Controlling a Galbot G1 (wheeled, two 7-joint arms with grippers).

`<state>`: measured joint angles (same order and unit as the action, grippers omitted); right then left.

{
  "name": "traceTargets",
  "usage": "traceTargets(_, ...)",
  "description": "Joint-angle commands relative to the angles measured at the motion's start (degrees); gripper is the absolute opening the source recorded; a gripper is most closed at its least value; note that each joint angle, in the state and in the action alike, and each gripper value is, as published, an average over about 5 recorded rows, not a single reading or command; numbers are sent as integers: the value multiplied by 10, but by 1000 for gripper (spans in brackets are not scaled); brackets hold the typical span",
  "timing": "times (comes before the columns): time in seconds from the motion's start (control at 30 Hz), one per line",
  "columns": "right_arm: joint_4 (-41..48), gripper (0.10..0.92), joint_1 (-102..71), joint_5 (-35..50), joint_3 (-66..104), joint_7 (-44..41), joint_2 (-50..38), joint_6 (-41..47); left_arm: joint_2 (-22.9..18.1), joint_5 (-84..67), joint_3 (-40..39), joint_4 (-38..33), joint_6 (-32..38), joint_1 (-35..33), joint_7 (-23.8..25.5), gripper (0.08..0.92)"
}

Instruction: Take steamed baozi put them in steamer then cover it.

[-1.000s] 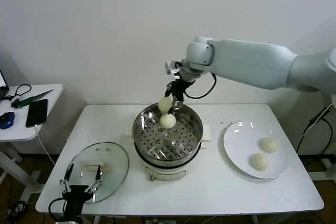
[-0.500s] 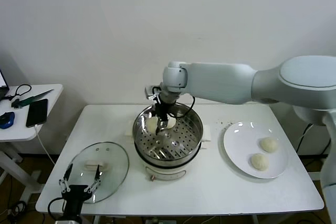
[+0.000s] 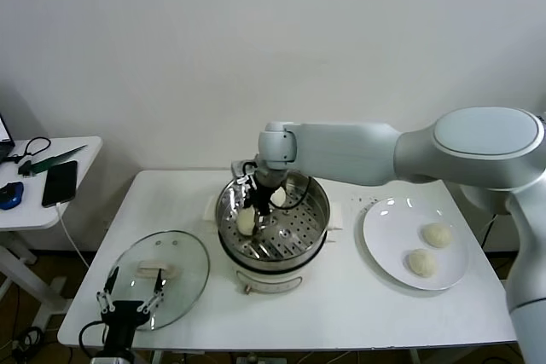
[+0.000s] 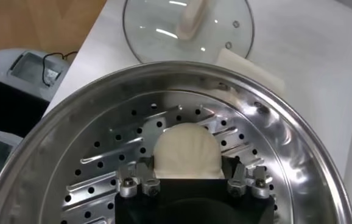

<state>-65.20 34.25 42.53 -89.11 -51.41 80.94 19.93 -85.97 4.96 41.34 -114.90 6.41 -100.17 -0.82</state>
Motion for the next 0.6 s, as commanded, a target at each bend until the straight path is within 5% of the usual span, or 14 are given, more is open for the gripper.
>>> traceTargets(0.03, 1, 740, -9, -6, 1, 0, 5, 1, 1, 1, -1, 2, 0, 0, 0, 823)
traceTargets(0.23, -3, 819, 6, -3, 7, -9, -3, 2, 1, 1, 0, 3, 2, -3, -2, 823)
traceTargets(0.6, -85, 823, 132, -1, -16, -82, -142, -43, 2, -7, 2, 0, -2, -3, -3, 823)
